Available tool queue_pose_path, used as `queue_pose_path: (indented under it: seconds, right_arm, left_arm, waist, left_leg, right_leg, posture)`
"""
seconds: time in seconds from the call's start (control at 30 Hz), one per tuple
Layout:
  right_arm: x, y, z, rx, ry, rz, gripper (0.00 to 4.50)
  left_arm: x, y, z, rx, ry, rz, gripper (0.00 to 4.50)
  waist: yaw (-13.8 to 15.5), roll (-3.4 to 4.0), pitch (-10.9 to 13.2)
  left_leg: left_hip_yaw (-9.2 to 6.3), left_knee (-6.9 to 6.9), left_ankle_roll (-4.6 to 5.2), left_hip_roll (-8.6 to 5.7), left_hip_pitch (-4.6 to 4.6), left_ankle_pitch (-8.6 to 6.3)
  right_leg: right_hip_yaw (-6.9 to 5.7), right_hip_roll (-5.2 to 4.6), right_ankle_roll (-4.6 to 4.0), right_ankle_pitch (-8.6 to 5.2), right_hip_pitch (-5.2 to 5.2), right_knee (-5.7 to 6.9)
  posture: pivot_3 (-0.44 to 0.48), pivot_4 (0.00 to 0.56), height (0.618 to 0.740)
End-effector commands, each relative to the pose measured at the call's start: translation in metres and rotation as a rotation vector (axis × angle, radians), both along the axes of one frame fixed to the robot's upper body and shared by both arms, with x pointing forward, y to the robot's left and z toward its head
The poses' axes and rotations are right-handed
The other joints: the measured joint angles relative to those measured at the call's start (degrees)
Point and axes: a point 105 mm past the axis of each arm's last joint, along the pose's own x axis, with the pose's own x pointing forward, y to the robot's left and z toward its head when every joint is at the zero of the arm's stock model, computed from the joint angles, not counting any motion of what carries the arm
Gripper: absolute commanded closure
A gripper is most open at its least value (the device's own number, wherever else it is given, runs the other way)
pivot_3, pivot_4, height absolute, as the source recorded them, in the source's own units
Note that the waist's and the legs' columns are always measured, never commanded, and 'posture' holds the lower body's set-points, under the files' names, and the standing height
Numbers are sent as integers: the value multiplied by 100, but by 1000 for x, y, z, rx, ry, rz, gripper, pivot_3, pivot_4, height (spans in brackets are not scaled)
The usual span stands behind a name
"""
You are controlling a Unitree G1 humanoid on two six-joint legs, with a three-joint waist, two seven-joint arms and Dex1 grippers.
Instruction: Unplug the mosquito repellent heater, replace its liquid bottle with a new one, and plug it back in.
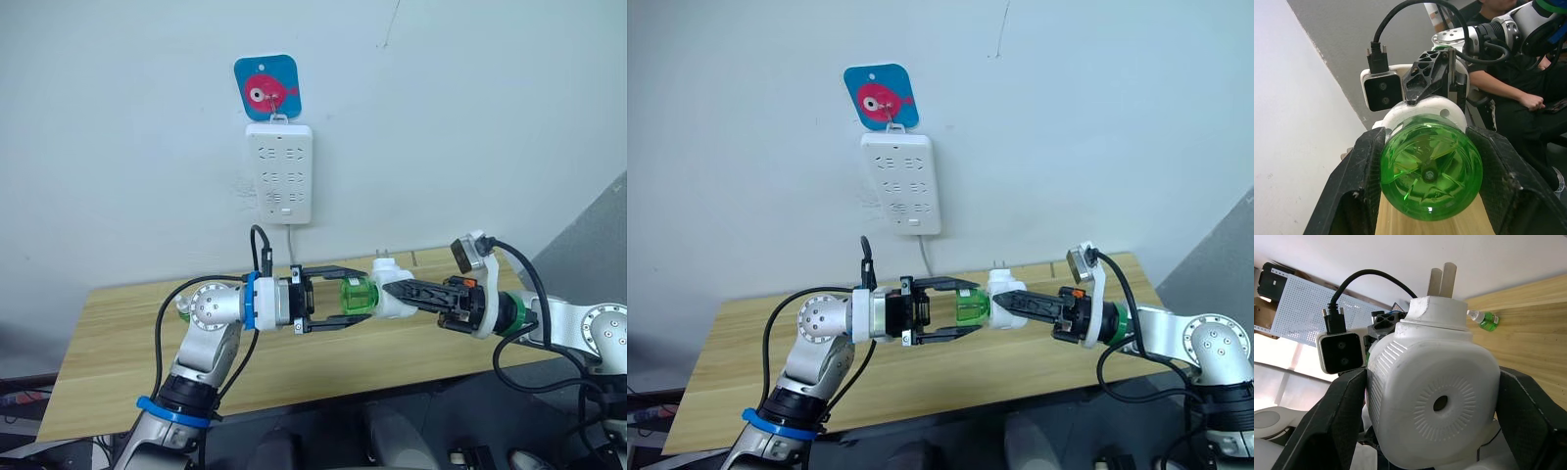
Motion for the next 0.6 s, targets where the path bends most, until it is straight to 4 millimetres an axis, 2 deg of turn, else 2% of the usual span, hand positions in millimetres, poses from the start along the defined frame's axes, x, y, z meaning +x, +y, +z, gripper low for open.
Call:
queue_pose_path:
  seconds: [0.03, 0.17, 0.23, 0.33, 0.6]
  right_arm:
    - [-11, 8, 18, 23, -64, 69, 1004]
    - [-9, 4, 18, 9, -67, 43, 1043]
    - [-6, -2, 19, -10, -76, 2, 1300]
    - [-5, -7, 22, -19, -85, -26, 1396]
    - [0, -10, 18, -37, -84, -95, 1493]
  left_arm:
    - [5, 1, 2, 9, -3, 25, 1858]
    - [12, 9, -8, 112, 5, 76, 694]
    - [12, 21, -12, 202, 10, 109, 250]
    - [12, 30, -9, 239, 27, 133, 250]
    - [12, 26, -7, 220, 76, 155, 250]
  waist:
    - [0, 0, -1]
    - [-5, 0, -1]
    - [-1, 1, -2]
    - [-3, 1, -2]
    - [5, 0, -2]
  left_leg:
    - [0, 0, 0, 0, 0, 0]
    - [0, 0, 0, 0, -1, 0]
    - [-1, 0, 0, 1, 0, 0]
    - [-3, 2, 0, 1, 0, 0]
    - [-4, 4, 0, 1, -1, 0]
  right_leg:
    - [0, 0, 0, 0, 0, 0]
    - [0, 1, 0, 0, 0, 2]
    - [-1, 2, 0, 0, 0, 3]
    - [-1, -1, 0, 0, -2, 3]
    - [-3, -6, 1, 0, -1, 2]
  posture:
    - [-157, 103, 730]
    - [-154, 105, 730]
    - [-159, 108, 730]
    - [-160, 110, 730]
    - [-153, 115, 730]
